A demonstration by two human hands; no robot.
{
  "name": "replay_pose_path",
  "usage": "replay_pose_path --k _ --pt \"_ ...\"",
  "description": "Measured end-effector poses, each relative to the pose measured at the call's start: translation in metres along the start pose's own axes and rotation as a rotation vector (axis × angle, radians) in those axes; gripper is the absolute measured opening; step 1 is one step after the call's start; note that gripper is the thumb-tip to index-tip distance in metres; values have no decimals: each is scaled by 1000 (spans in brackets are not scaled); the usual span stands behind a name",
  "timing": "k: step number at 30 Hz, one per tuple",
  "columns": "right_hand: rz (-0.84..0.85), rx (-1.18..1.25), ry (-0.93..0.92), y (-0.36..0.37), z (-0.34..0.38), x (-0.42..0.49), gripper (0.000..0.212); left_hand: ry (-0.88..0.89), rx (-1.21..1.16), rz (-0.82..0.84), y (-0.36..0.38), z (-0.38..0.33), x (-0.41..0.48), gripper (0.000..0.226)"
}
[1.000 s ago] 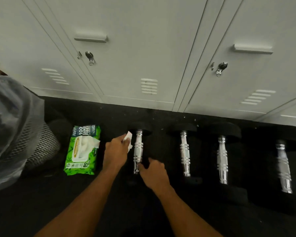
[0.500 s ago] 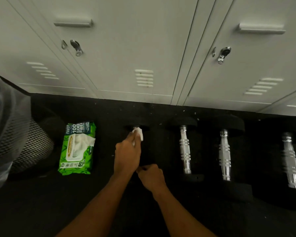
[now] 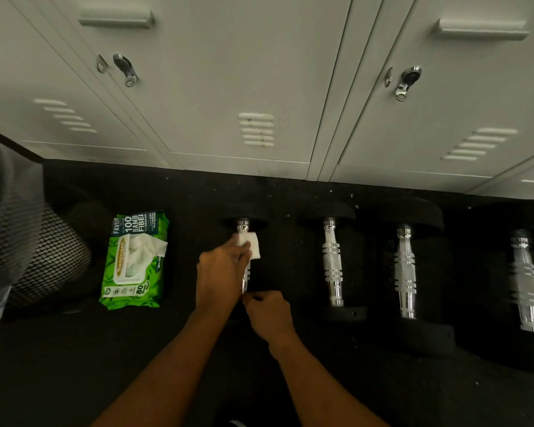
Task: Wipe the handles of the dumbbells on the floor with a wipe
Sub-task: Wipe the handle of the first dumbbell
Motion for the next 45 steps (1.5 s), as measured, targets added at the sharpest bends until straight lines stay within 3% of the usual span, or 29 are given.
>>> replay_pose_path --k 8,15,20,22,26,34,45 --pt "13 9 -2 0 1 -1 20 -85 -69 170 -2 34 -41 25" --pt "-26 79 9 0 -3 -3 32 -104 -146 28 2 19 -28 20" --pt "-1 93 8 1 -3 -3 31 -38 -141 -70 0 7 -20 40" --pt "9 95 10 1 -2 -2 31 -23 -97 -104 -2 9 -27 31" --pt "-7 90 -7 2 -2 -2 33 -67 -109 -118 -1 21 -35 11" --pt "-4 94 -9 3 -2 -2 30 -105 -228 -211 -2 15 -11 9" --pt "-1 65 -26 3 -4 1 35 -9 -72 -189 -6 -1 26 16"
Point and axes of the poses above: each hand's wrist, its own x-axis towards the middle knuckle, its own y-axis out of the palm, z = x × y, the point moved 5 cm from there along x, towards the middle knuckle, and after that the axes turned 5 degrees about -x, right-handed, at the moved point
